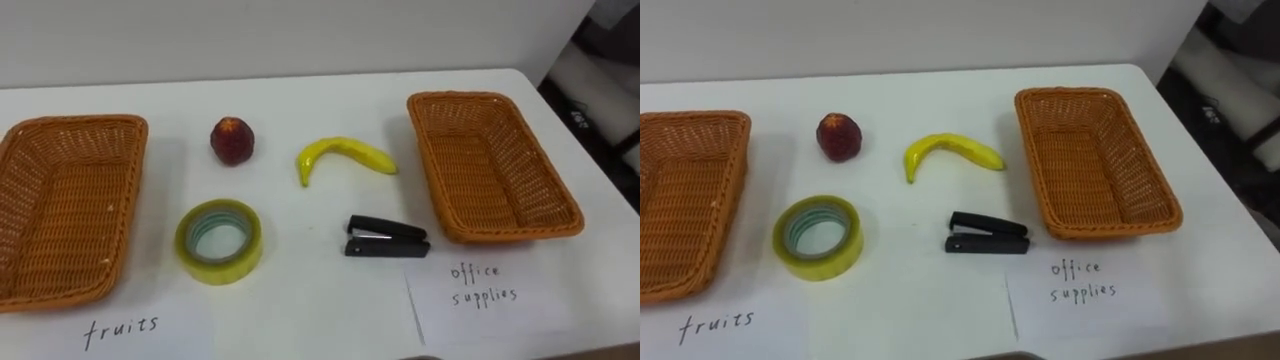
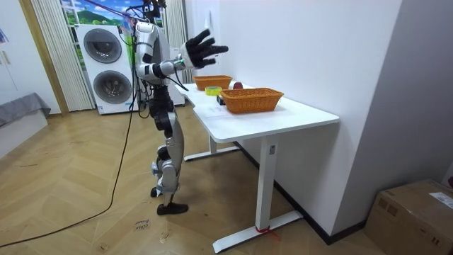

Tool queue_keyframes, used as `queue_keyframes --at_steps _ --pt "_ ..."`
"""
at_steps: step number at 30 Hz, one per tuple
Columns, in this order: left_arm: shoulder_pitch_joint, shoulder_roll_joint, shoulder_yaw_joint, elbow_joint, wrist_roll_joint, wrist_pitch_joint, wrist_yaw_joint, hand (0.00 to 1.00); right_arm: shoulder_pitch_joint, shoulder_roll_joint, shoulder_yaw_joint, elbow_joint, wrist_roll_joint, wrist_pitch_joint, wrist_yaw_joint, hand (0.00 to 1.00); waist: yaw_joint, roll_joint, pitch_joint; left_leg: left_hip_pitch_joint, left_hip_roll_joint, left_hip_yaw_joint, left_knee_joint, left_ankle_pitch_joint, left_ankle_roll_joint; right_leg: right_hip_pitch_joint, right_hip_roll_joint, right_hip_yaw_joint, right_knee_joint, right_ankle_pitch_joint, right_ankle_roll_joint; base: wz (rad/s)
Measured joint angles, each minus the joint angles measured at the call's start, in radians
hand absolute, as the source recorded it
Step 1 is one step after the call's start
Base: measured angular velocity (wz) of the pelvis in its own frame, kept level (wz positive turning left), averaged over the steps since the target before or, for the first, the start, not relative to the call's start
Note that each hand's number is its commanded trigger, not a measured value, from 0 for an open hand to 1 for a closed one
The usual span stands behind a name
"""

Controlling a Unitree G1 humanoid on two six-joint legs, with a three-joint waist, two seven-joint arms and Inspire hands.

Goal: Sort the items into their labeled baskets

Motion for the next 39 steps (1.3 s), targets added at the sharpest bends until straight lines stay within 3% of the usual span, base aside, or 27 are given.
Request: queue_keyframes --at_steps 7,12,18,27,32,39 --pt "-0.002 0.0 -0.023 0.031 0.0 0.0 0.0 0.0 -0.042 -0.006 0.043 -0.058 -0.047 0.0 0.029 0.0 0.007 -0.002 -0.0008 -0.002 0.0 -0.002 0.0 0.0 0.0 -0.001 -0.001 -0.003 -0.004 0.001 0.001 0.0" --pt "-0.009 0.0 -0.015 0.052 0.047 0.001 -0.004 0.0 -0.044 -0.033 0.047 -0.087 -0.21 0.002 0.052 0.0 0.026 -0.006 -0.0029 -0.004 0.0 -0.003 0.001 0.0 0.0 0.0 -0.002 -0.009 -0.003 0.001 0.001 0.0" --pt "-0.012 0.0 -0.019 0.053 0.127 0.005 -0.01 0.0 -0.044 -0.044 0.127 -0.147 -0.348 0.003 0.149 0.0 0.038 -0.01 -0.0057 -0.006 0.001 -0.018 0.006 0.0 0.0 0.006 -0.002 -0.022 -0.017 0.005 0.0 0.07" --pt "-0.019 0.004 -0.02 0.052 0.133 0.013 -0.012 0.0 -0.047 -0.046 0.2 -0.191 -0.468 0.013 0.3 0.0 0.057 -0.031 -0.0043 -0.013 0.001 -0.029 0.01 0.0 0.0 0.022 -0.003 -0.034 -0.019 0.007 0.0 0.04" --pt "-0.023 0.006 -0.019 0.051 0.166 0.012 -0.027 0.0 -0.047 -0.049 0.242 -0.192 -0.49 0.015 0.404 0.0 0.068 -0.032 -0.0039 -0.018 0.001 -0.03 0.012 0.0 0.0 0.018 -0.004 -0.037 -0.019 0.008 0.0 0.0" --pt "-0.04 0.008 -0.022 0.051 0.166 0.012 -0.049 0.0 -0.047 -0.049 0.245 -0.191 -0.508 0.015 0.468 0.0 0.081 -0.032 -0.004 -0.02 0.001 -0.041 0.012 0.0 0.0 0.018 -0.006 -0.045 -0.02 0.008 0.0 0.03"
